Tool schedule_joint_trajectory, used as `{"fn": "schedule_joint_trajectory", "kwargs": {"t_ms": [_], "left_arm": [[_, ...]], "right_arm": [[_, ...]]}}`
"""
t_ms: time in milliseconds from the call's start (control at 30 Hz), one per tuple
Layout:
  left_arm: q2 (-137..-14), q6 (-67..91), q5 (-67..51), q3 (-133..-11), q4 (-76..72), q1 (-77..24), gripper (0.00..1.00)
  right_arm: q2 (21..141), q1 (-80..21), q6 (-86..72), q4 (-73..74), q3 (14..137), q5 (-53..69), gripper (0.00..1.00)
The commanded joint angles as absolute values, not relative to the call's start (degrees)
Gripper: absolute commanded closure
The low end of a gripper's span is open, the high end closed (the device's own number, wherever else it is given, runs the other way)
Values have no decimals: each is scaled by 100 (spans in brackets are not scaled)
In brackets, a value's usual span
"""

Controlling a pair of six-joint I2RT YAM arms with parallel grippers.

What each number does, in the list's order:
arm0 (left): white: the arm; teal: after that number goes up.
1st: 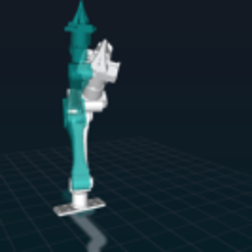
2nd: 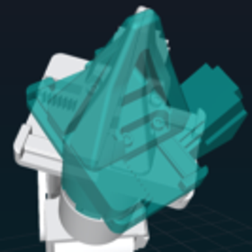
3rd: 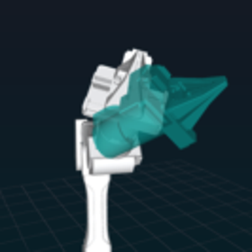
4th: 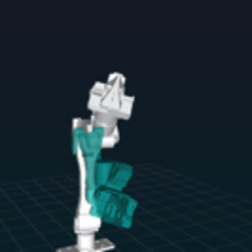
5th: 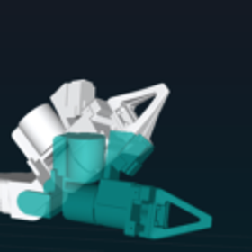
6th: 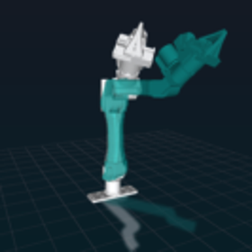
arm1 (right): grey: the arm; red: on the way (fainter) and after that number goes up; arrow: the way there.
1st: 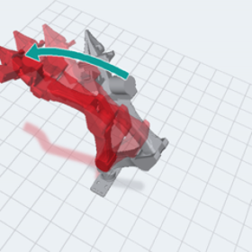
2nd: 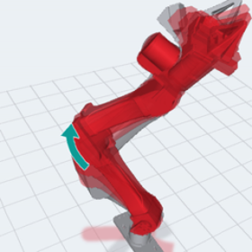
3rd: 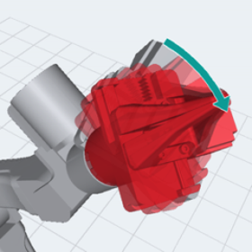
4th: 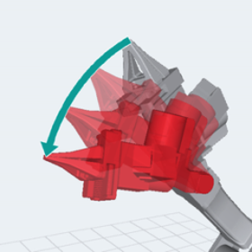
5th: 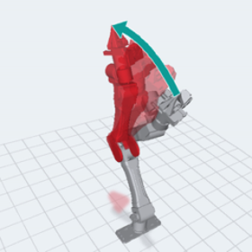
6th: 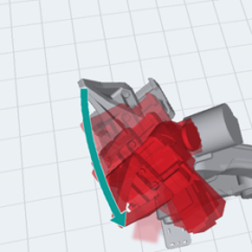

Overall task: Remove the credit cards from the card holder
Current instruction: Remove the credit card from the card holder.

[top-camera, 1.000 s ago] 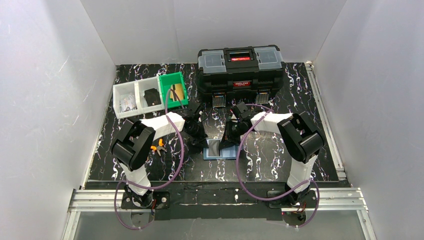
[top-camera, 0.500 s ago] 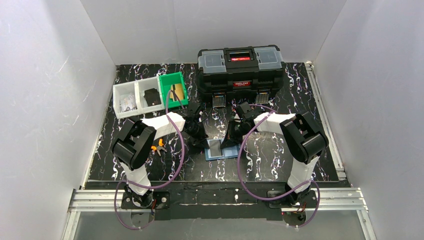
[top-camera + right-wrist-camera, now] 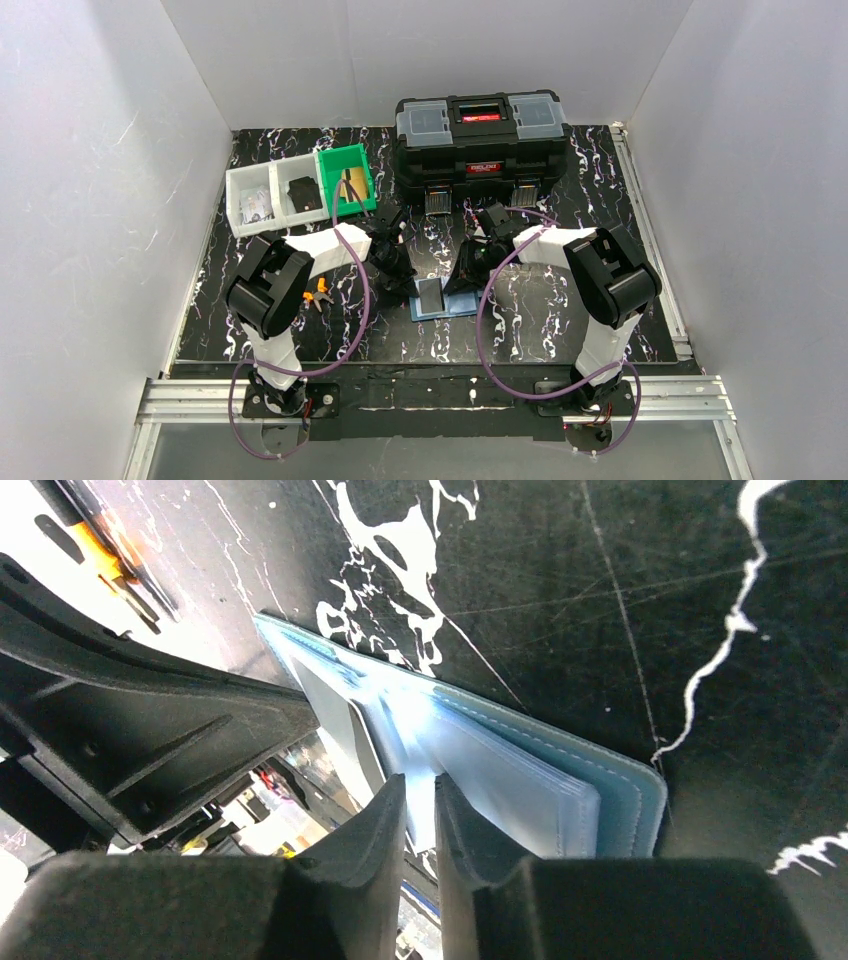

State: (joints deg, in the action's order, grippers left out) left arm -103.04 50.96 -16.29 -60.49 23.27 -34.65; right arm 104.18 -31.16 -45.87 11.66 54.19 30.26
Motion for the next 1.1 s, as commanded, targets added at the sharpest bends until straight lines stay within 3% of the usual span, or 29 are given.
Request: {"fn": "schedule_joint_trajectory", "kwargs": {"t_ms": [0, 267, 533, 1067], "left_arm": [[-10914, 4825, -761, -5633, 2974, -3533, 100], [-11002, 4830, -852, -5663, 2919, -3538, 100], [-11004, 4839, -840, -5657, 2918, -3535, 100], [-11037, 4845, -848, -5674, 2918, -3542, 100]], "right_arm": [[10475, -3084, -4443, 1054, 5214, 2995, 73], [10616, -3085, -4756, 442, 5011, 3507, 76], [10418, -2963, -5016, 387, 4714, 3172, 80], [10511, -2786, -6354, -2382, 3549, 4023, 71]]}}
